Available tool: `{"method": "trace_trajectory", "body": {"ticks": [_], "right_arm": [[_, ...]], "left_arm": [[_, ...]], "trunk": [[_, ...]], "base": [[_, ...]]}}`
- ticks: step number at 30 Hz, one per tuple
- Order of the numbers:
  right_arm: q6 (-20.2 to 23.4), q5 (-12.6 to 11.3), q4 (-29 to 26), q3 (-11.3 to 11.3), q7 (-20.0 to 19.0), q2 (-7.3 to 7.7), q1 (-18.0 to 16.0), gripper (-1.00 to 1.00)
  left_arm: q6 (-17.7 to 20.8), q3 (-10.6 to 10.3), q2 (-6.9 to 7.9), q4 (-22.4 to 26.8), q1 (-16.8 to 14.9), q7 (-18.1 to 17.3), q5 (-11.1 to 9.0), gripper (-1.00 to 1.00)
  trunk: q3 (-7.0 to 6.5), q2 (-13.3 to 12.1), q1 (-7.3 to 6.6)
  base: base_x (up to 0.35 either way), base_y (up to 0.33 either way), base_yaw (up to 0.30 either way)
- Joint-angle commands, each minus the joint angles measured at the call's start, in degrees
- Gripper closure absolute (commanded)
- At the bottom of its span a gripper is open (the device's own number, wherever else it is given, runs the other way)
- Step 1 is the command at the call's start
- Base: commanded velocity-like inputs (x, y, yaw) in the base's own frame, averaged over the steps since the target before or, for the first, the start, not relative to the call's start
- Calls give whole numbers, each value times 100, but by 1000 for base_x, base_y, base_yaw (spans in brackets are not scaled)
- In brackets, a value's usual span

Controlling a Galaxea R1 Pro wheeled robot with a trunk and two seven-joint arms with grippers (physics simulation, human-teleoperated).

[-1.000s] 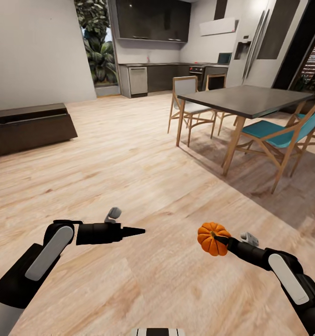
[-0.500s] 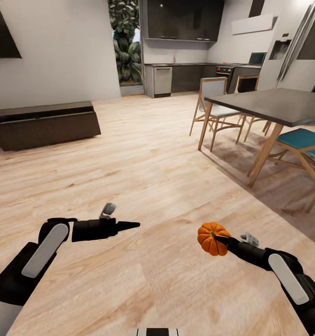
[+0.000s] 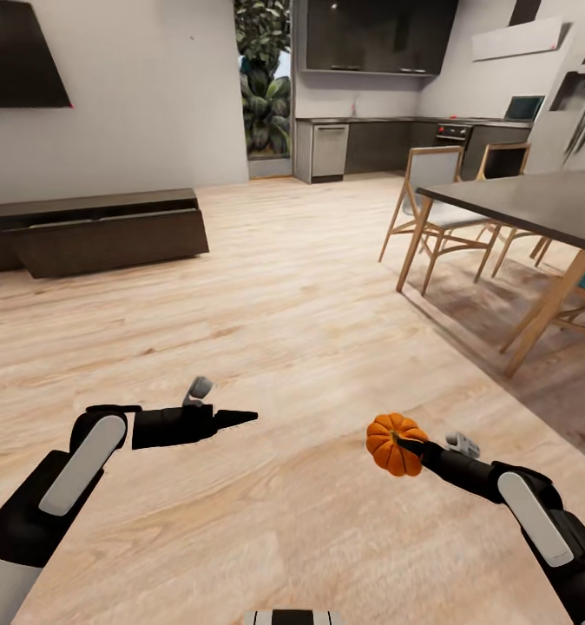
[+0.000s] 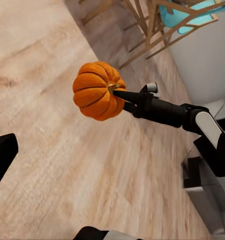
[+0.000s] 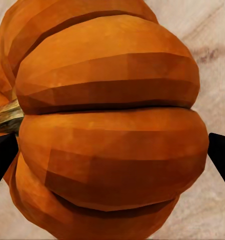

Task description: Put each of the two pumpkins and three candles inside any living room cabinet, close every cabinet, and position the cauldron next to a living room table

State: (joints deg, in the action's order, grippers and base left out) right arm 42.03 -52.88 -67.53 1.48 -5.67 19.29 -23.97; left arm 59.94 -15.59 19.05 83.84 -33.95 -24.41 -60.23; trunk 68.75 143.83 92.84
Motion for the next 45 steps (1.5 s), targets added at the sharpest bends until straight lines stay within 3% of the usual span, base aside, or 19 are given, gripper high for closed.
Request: {"method": "trace_trajectory", "body": {"ticks": [1, 12, 24, 45], "right_arm": [[16, -21, -6, 1, -24, 4, -2, 100], [16, -21, -6, 1, -29, 4, -2, 100], [16, -21, -6, 1, -22, 4, -2, 100], [16, -21, -6, 1, -30, 4, -2, 100]], "left_arm": [[6, -6, 2, -3, -6, -47, 38, -100], [6, 15, 9, -5, -2, -129, 37, -100], [6, 463, 19, -363, 9, -594, 73, -100], [6, 496, 19, -399, 10, -644, 82, -100]], "trunk": [[5, 2, 2], [5, 2, 2], [5, 2, 2], [5, 2, 2]], "base": [[333, 75, 269], [333, 92, 283], [334, 76, 289], [338, 2, 291]]}}
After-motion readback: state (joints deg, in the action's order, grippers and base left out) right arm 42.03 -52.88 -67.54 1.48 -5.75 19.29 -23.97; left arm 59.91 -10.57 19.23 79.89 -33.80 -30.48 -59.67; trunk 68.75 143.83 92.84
